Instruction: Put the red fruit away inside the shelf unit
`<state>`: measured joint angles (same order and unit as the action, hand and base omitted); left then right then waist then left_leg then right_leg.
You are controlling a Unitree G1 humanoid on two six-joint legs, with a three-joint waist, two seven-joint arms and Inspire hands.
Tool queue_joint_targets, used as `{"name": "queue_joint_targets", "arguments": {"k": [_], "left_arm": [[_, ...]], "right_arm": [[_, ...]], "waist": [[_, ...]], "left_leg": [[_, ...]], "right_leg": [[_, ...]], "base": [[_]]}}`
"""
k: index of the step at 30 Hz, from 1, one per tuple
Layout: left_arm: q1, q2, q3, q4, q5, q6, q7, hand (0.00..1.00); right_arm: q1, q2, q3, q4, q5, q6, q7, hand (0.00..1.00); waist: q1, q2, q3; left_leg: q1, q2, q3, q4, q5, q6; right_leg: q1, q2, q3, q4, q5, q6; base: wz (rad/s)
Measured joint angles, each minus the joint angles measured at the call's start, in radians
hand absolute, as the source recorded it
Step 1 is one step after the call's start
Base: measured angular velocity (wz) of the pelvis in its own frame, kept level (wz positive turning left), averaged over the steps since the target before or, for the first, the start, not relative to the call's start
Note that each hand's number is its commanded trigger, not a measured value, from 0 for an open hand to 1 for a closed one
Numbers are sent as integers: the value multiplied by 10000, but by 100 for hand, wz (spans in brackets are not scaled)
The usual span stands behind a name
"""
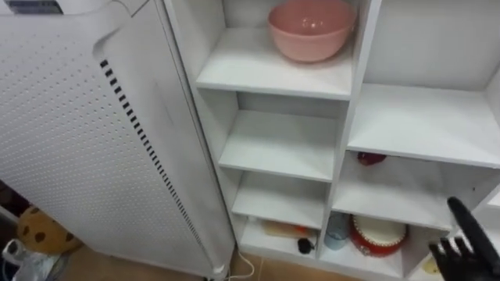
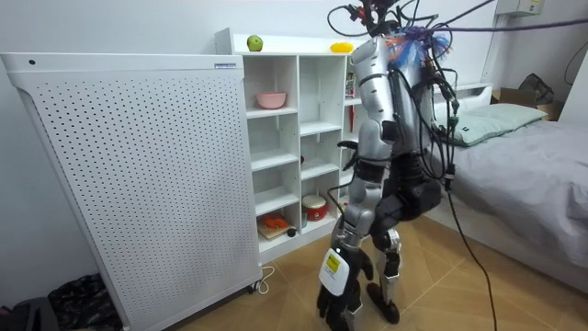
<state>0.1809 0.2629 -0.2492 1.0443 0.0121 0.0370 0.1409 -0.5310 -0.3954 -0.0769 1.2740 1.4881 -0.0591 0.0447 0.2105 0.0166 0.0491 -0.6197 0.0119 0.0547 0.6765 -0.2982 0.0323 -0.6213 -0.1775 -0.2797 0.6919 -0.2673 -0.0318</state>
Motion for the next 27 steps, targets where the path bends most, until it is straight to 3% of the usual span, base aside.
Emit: {"name": "queue_joint_targets", "arguments": {"k": [5,8,10,13,17,20,27], "left_arm": [[-5,29,983,52,158,-189,68,0],[14,14,1429,56,506,-378,123,0],[169,2,1521,-15,1088,-440,248,0],[185,-43,1575,-47,1237,-452,267,0],[251,-113,1718,-369,1292,-463,345,0],[280,-202,1938,-552,1493,-680,532,0],[423,-762,2891,-453,1347,-922,752,0]], "right_arm": [[1745,8,878,241,-1870,290,187,0],[2629,94,975,354,-2890,310,367,0],[3212,324,955,334,-3971,260,461,0],[3875,664,1158,333,-4924,258,756,0],[4588,1002,1356,238,-6136,257,953,0],[5269,1282,1382,-184,-7263,233,1032,0],[6706,1929,1493,-206,-9008,144,1167,0]], "waist": [[-389,-207,-21],[-596,-427,-132],[-937,-531,-303],[-1220,-712,-443],[-1501,-755,-486],[-1543,-747,-484],[-1820,-680,-481]], "left_leg": [[1156,-81,1,-959,168,3],[1970,-69,-22,-1612,220,-26],[2758,-3,-86,-2177,275,-60],[3885,6,-91,-2939,344,-84],[5030,115,8,-3638,356,-100],[5757,104,271,-4087,359,-107],[6871,121,626,-4630,371,-120]], "right_leg": [[1202,118,-208,-902,53,154],[2067,304,-274,-1635,153,258],[3003,497,-482,-2454,315,335],[4145,696,-470,-3235,450,461],[5294,897,-421,-4014,626,570],[5894,1031,-223,-4437,761,606],[6623,1127,123,-4625,774,627]], "base": [[6],[2],[8],[1],[-9],[-24],[-20]]}}
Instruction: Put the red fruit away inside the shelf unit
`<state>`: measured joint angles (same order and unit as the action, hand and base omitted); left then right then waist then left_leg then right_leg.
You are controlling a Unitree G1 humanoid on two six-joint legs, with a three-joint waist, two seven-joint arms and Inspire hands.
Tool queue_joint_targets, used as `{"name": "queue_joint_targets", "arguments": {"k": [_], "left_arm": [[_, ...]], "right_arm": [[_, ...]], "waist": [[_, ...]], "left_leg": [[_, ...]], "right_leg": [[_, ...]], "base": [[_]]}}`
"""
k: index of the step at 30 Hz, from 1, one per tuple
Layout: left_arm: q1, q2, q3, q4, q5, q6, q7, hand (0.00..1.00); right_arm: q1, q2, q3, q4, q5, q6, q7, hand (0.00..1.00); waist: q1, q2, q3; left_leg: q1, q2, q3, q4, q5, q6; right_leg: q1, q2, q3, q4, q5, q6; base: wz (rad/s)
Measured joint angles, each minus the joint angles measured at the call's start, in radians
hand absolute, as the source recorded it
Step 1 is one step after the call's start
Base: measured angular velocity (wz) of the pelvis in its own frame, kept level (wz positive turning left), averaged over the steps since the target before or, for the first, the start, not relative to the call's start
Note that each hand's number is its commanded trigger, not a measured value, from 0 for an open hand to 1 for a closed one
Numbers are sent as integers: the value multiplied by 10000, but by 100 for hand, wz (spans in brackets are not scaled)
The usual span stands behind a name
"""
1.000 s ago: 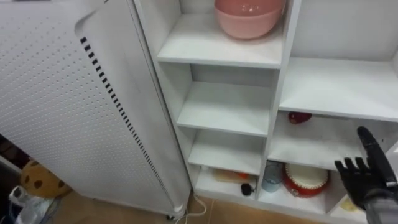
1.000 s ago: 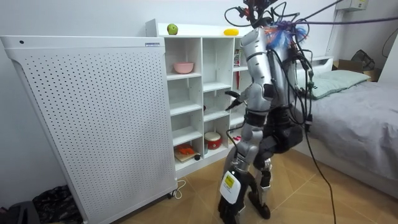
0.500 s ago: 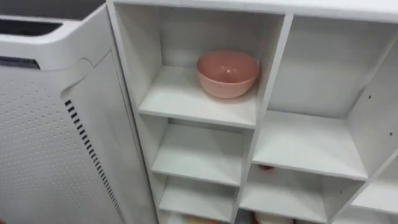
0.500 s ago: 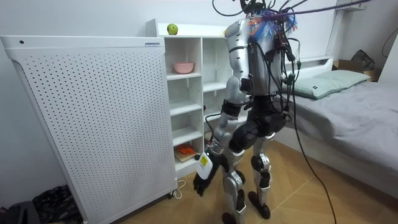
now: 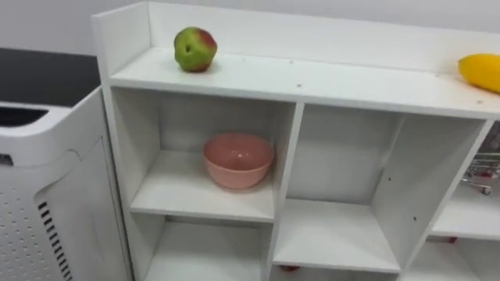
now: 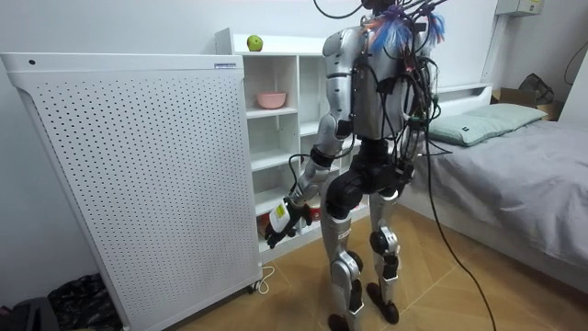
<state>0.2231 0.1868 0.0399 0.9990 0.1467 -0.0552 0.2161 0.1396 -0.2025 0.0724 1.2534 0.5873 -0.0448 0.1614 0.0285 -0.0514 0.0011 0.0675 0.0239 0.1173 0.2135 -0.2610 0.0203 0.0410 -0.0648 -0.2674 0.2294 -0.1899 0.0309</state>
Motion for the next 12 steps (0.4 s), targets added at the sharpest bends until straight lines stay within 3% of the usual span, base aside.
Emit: {"name": "queue_joint_targets", "arguments": {"k": [3,12], "left_arm": [[88,-82,31,257,8,-48,0,0],[86,-443,347,1081,-60,309,-104,0]], "right_arm": [[107,175,15,21,-610,26,-60,0],[-147,281,-206,347,-1788,100,-492,0]], "waist": [[32,19,-4],[24,68,7]], "left_leg": [[174,19,199,-109,8,-9],[506,70,194,-150,13,-22]], "right_leg": [[-27,93,388,-19,52,-20],[350,206,484,-288,269,-62]], "base": [[-32],[-3]]}}
